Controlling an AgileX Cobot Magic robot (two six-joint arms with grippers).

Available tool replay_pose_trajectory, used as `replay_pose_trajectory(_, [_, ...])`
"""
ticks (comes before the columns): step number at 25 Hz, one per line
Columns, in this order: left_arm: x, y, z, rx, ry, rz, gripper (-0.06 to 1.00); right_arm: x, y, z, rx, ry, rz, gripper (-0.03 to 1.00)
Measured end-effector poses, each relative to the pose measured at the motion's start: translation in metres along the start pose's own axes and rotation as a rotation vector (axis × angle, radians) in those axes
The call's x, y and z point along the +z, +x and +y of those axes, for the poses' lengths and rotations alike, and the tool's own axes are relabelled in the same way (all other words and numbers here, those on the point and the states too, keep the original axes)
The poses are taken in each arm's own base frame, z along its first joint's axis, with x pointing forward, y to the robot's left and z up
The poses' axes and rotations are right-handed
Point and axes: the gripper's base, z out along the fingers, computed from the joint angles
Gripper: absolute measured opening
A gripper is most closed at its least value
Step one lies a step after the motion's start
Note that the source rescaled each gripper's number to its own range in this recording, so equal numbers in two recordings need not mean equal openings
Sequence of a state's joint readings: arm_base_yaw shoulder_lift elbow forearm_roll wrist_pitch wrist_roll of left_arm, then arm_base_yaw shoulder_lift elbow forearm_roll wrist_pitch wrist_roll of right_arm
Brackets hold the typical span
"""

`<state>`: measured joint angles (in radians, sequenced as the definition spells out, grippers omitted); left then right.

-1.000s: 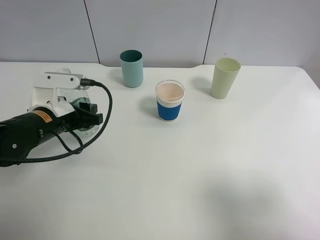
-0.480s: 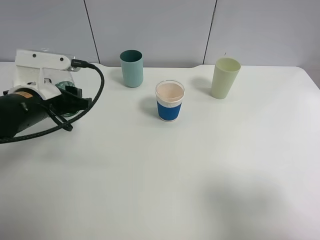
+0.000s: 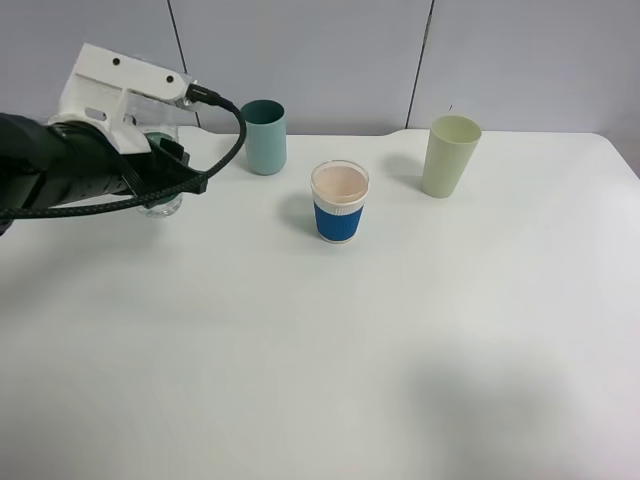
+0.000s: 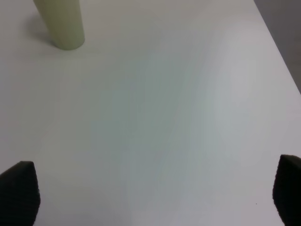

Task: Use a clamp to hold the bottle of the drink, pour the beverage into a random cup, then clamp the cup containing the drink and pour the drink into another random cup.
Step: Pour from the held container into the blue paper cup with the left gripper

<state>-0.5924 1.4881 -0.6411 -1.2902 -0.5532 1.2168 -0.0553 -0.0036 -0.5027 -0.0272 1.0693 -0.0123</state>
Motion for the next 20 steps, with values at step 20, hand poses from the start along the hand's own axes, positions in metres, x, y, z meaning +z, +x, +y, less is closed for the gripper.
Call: replay_pose_trajectory(20, [0.018,-0.026,-0.046,0.349,-0.051,0.144,0.05,0.0,0.0,0.0,0.0,0.0,0.0,1.0])
